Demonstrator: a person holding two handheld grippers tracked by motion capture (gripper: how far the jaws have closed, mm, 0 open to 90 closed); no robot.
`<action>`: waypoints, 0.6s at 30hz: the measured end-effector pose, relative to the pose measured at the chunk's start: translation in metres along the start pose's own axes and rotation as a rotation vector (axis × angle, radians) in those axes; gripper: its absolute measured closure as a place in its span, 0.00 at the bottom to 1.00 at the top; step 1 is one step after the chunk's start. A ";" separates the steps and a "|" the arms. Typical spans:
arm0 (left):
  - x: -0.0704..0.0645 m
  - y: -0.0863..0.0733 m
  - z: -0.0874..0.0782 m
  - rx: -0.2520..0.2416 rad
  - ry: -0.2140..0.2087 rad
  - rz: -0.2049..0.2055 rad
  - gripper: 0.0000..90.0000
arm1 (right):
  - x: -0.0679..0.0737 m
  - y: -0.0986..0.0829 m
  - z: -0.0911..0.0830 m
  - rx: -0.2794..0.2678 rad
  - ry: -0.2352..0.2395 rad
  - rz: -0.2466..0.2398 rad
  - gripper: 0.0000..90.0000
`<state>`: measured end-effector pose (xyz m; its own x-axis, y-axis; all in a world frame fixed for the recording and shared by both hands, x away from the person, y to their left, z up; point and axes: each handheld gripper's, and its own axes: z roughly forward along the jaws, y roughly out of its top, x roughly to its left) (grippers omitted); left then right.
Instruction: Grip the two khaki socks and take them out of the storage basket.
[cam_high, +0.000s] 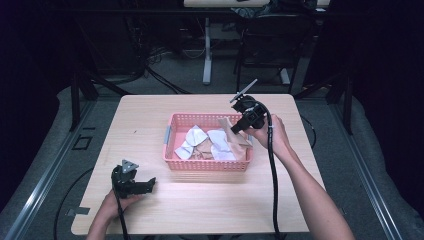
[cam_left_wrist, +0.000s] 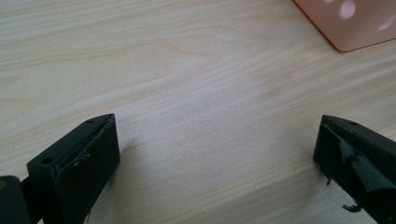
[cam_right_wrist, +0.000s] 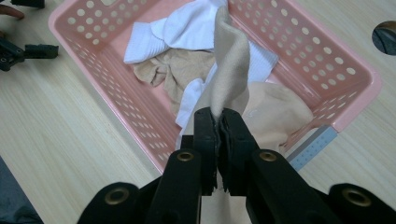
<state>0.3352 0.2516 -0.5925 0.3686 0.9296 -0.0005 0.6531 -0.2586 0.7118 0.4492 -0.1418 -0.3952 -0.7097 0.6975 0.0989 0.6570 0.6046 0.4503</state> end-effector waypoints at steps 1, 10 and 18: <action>0.000 0.000 0.000 0.000 0.000 0.000 0.00 | 0.000 0.000 -0.002 -0.001 -0.003 0.002 0.95; 0.000 0.000 0.000 0.000 0.000 -0.001 0.00 | 0.001 0.001 -0.018 -0.027 -0.010 -0.005 0.95; 0.000 0.000 0.000 0.000 0.000 -0.001 0.00 | -0.001 -0.005 -0.031 -0.048 -0.015 0.002 0.95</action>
<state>0.3352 0.2516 -0.5925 0.3680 0.9298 -0.0009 0.6532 -0.2578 0.7120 0.4393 -0.1574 -0.3703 -0.7044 0.7046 0.0861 0.6450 0.5847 0.4920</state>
